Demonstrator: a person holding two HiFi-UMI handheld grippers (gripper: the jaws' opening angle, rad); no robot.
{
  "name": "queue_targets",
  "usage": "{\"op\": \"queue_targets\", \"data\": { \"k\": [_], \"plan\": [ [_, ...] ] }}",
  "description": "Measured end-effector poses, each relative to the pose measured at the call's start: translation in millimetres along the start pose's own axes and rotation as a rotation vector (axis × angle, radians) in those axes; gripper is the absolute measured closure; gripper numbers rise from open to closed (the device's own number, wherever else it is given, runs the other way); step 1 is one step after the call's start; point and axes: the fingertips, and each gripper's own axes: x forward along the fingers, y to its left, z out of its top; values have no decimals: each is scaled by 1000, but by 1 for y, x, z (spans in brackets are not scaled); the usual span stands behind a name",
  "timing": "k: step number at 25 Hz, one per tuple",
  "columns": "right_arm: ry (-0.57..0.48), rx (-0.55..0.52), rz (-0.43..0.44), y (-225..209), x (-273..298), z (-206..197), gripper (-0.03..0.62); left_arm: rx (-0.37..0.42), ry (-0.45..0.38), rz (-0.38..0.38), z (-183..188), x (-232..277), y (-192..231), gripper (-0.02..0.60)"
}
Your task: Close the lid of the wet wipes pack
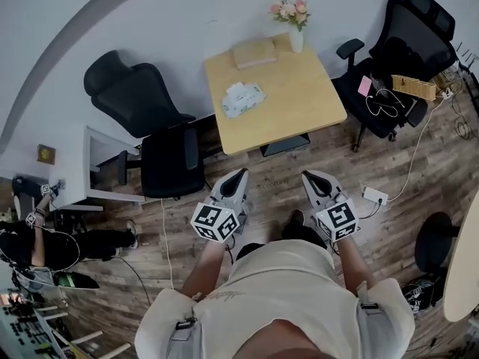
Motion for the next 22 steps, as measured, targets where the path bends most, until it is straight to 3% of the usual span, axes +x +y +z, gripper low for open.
{"op": "queue_targets", "data": {
  "k": [11, 16, 22],
  "plan": [
    [71, 48, 119, -40, 64, -10, 592, -12, 73, 90, -4, 58, 34, 563],
    [81, 33, 123, -55, 101, 0, 592, -10, 67, 100, 4, 78, 69, 563],
    [96, 5, 84, -77, 143, 25, 592, 14, 34, 50, 26, 118, 108, 563]
  ]
}}
